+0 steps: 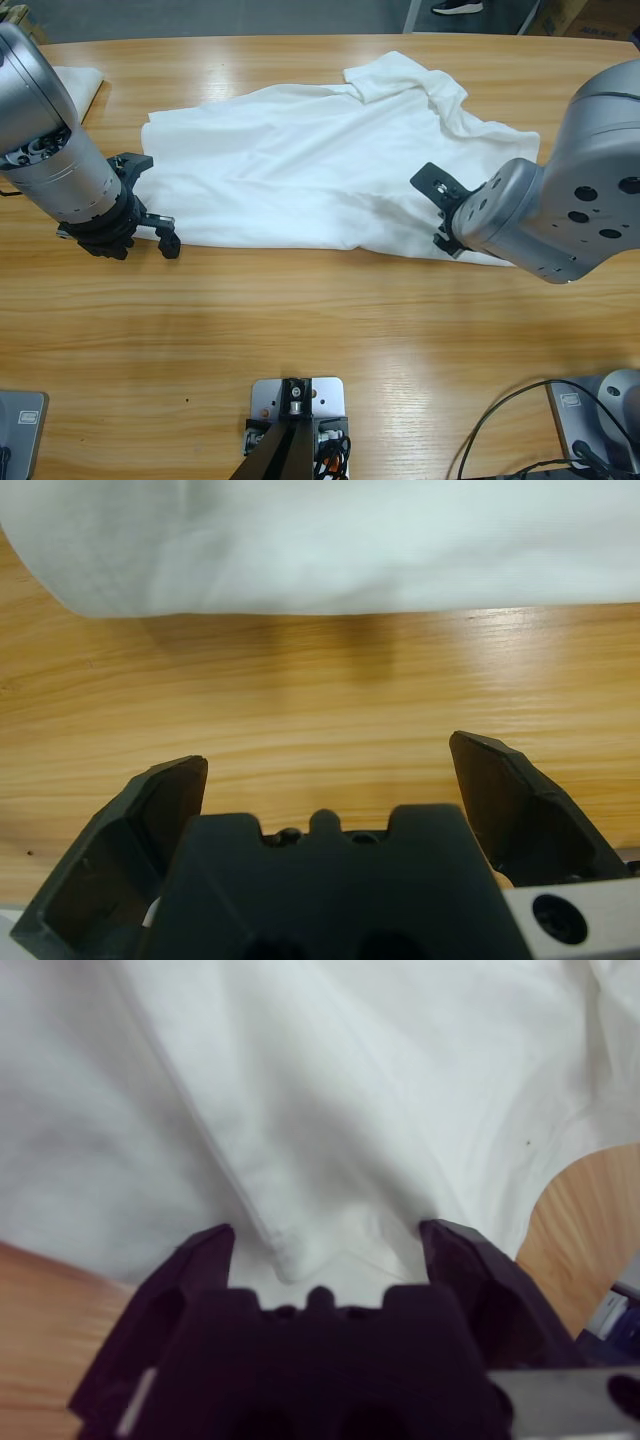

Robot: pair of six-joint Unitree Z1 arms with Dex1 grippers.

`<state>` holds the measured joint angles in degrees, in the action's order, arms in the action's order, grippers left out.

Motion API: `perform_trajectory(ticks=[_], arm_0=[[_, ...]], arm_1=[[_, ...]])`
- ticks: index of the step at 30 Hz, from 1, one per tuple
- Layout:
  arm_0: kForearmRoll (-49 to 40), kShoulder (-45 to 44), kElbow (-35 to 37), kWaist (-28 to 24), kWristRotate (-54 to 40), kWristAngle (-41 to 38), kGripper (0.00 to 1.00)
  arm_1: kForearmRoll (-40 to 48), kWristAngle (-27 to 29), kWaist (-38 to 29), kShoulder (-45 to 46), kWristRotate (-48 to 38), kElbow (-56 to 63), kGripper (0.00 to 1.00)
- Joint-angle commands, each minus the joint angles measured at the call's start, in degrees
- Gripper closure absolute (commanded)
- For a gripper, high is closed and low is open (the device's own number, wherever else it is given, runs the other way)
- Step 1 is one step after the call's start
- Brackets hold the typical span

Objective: Fold clothes

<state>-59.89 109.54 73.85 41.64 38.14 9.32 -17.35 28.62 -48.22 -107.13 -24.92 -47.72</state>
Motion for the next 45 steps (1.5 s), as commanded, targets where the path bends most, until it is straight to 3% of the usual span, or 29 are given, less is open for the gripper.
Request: perform_trajectory(ticks=[1,4,7,15,20,27,41,42,43,45], arm_0=[[-0.66,2.08,-1.34,0.37,0.62,-0.70,0.041],[-0.66,2.16,-1.27,0.37,0.70,-0.70,0.041],[-0.66,2.16,-1.48,0.37,0.70,-0.70,0.041],[-0.66,2.87,-1.52,0.50,0.85,-0.72,0.041],[-0.65,3.54,-1.52,1.09,1.48,-0.70,0.041],[-0.66,3.52,-1.99,1.69,2.02,-0.70,0.041],[-0.66,3.76,-2.10,1.69,1.74,-0.70,0.041],[-0.66,3.76,-1.96,1.69,1.67,-0.70,0.041],[-0.66,3.76,-1.90,1.69,1.62,-0.70,0.041],[-0.66,3.89,-1.87,1.69,1.60,-0.70,0.041]], arm_1=[[0.82,1.35,2.55,-1.79,2.42,0.61,0.731],[0.82,1.22,2.61,-2.14,2.63,0.61,0.740],[1.32,1.08,2.59,-2.28,3.90,0.61,1.000],[0.40,-0.10,2.61,1.38,4.97,-1.10,1.000],[-9.27,-1.75,0.09,4.37,4.81,-10.89,1.000],[-14.89,-8.87,-2.17,-2.10,-0.44,-17.69,1.000],[-15.68,-12.14,-3.28,-7.31,-1.18,-18.75,1.000],[-16.26,-11.13,-3.28,-5.97,-1.18,-18.57,0.624],[-17.37,-10.06,-3.28,-3.76,-1.18,-18.66,0.057],[-19.51,-11.40,-3.28,1.11,-1.25,-20.01,0.000]])
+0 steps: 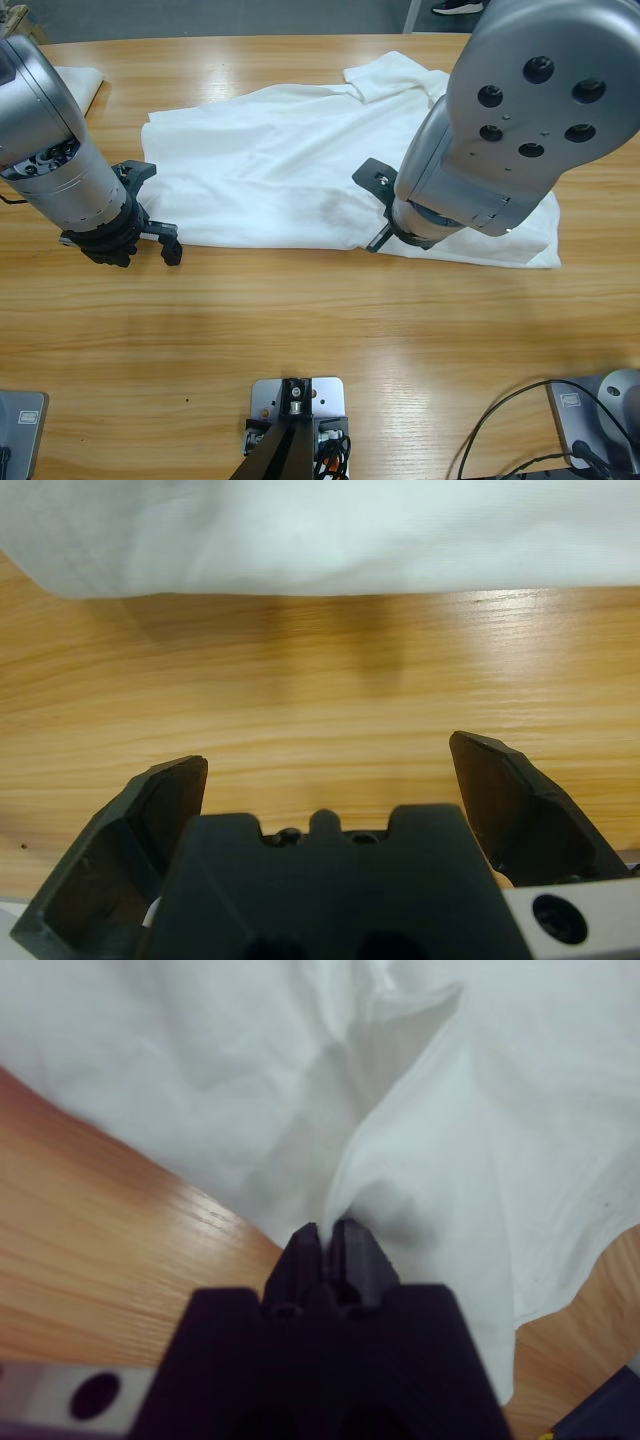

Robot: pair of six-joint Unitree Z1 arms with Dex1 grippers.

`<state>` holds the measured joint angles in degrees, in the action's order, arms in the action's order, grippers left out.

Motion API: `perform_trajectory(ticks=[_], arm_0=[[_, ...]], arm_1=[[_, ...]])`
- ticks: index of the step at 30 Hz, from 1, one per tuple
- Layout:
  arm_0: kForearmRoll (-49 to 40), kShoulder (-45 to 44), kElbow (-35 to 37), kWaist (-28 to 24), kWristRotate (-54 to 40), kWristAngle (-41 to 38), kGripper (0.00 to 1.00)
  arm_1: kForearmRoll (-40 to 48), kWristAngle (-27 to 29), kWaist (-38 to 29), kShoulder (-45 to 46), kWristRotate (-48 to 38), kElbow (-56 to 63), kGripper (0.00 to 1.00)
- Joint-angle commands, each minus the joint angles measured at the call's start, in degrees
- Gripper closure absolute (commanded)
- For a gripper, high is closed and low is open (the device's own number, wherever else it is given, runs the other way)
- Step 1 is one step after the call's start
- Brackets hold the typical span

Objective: Fold clothes

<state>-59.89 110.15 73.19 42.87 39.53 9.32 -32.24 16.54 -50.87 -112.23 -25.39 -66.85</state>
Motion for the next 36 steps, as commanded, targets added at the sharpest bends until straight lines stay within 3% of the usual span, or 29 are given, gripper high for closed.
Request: perform_trajectory(ticks=[1,4,7,10,12,16,19,28,36], arm_0=[[-0.66,3.32,-1.18,0.46,0.28,-0.70,0.041],[-0.61,3.41,-1.04,0.46,0.39,-0.70,0.041],[-0.61,3.48,-1.26,0.46,0.53,-0.70,0.041],[-0.59,3.44,-1.26,0.86,0.78,-0.70,0.041],[-0.61,2.90,-0.98,0.98,1.25,-0.70,0.041],[-0.66,2.55,-0.68,1.02,1.67,-0.78,0.041],[-0.66,2.62,-0.51,1.23,1.78,-0.79,0.041],[-0.68,2.76,-0.60,1.51,1.99,-0.79,0.041],[-0.68,3.21,-0.93,1.76,1.95,-0.79,0.041]], arm_1=[[-5.78,-0.56,-0.64,8.47,-1.07,-1.91,0.000],[-8.03,-5.48,-0.64,14.74,-5.27,-3.85,0.000],[-9.55,-5.74,0.75,20.79,-12.35,-2.85,0.000],[-5.91,-9.07,13.44,24.18,-16.40,7.07,0.188],[2.60,-14.83,24.59,26.98,-17.42,17.18,0.229],[17.65,-24.17,42.06,26.89,-18.72,32.33,0.237],[20.46,-27.54,48.25,26.61,-18.51,35.09,0.239],[25.50,-34.45,52.89,24.76,-19.98,35.47,0.256],[25.77,-35.17,52.89,24.48,-20.93,36.77,0.268]])
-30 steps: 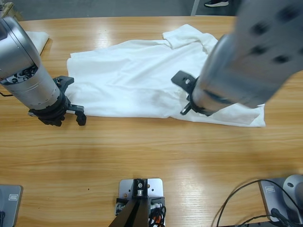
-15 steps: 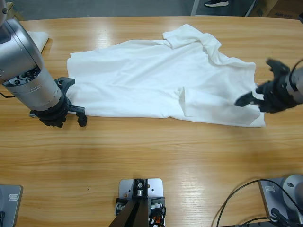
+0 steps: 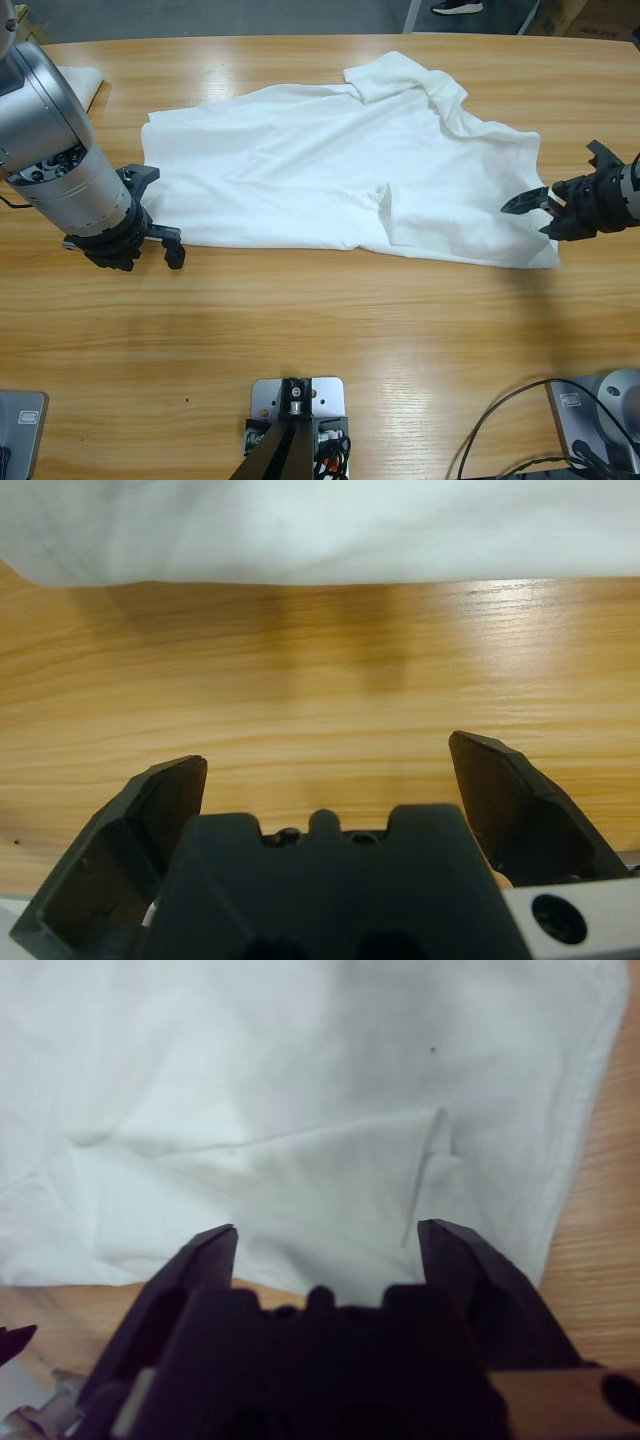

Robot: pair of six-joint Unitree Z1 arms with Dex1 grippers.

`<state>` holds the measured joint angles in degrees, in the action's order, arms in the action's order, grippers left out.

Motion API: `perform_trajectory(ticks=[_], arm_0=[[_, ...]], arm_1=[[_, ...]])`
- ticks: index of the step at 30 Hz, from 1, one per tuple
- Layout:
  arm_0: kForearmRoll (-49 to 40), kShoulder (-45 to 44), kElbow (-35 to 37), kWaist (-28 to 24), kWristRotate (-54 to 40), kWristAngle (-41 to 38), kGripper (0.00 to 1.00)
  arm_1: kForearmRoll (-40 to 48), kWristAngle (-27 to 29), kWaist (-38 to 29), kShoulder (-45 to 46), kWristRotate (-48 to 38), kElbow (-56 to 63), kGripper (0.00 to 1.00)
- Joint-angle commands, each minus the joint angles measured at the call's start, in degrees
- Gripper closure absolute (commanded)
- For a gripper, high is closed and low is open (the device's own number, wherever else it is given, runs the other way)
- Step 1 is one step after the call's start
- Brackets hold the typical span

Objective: Fold clothes

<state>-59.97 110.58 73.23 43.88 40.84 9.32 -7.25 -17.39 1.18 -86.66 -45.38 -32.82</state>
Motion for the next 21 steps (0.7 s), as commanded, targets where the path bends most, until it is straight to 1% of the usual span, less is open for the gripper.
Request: perform_trajectory(ticks=[1,6,9,16,21], arm_0=[[-0.64,2.77,-1.07,0.77,0.64,-0.79,0.041],[-0.59,2.89,-0.90,0.77,0.41,-0.70,0.041],[-0.59,2.94,-0.81,0.77,0.38,-0.70,0.041],[-0.89,2.54,-0.98,0.77,0.20,-0.70,0.041],[-0.94,2.68,-1.07,0.77,0.03,-0.62,0.041]], arm_1=[[0.82,-1.24,0.84,-0.89,-1.06,2.94,0.266],[1.13,-2.22,0.84,-0.52,-2.52,2.96,0.266],[3.75,-3.63,0.84,-2.25,-3.82,3.03,0.266],[15.70,-6.34,0.84,-8.61,-5.33,4.26,0.266],[22.05,-5.69,0.84,-6.24,-3.93,6.12,0.266]])
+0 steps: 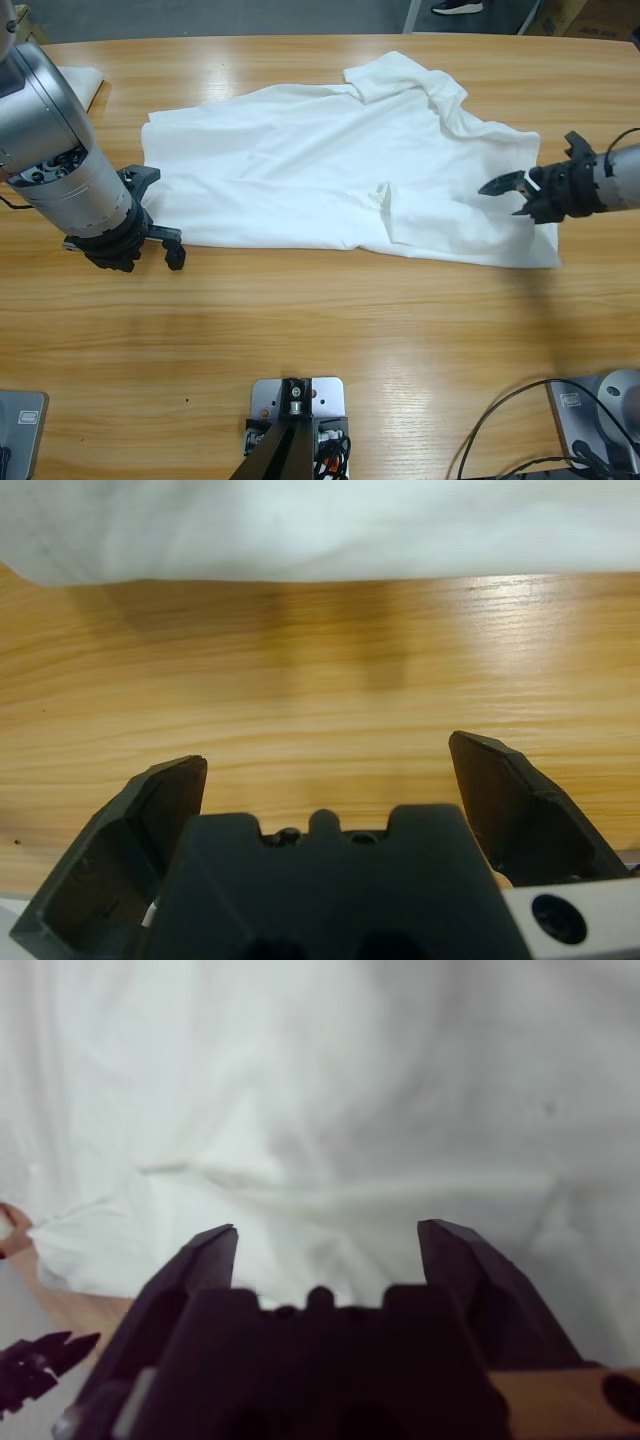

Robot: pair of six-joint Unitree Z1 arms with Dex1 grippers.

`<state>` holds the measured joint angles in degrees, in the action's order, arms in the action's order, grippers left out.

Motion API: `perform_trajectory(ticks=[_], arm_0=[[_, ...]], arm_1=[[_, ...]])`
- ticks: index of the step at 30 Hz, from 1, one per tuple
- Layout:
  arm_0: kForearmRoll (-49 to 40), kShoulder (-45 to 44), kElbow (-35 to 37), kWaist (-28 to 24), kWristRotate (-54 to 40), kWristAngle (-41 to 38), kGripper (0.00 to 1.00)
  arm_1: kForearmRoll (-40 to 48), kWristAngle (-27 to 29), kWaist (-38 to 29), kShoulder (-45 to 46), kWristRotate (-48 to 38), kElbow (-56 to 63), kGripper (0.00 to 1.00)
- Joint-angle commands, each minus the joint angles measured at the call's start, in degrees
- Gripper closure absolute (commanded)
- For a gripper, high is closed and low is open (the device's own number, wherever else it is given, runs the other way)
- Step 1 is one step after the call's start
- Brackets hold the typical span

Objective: Fold clothes

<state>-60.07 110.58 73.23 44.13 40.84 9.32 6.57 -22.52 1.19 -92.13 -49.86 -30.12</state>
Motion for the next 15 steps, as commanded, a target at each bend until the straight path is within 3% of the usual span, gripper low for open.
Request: perform_trajectory(ticks=[1,11,15], arm_0=[[-0.84,2.77,-1.07,0.52,0.03,-0.62,0.041],[-0.83,2.98,-0.89,1.14,0.54,-0.70,0.041],[-0.84,2.96,-0.93,1.33,0.73,-0.70,0.041]], arm_1=[[8.36,-0.30,0.83,0.07,1.31,3.42,0.266],[5.63,1.59,0.83,7.07,6.74,4.41,0.266],[-2.95,1.67,0.83,7.45,5.82,2.19,0.266]])
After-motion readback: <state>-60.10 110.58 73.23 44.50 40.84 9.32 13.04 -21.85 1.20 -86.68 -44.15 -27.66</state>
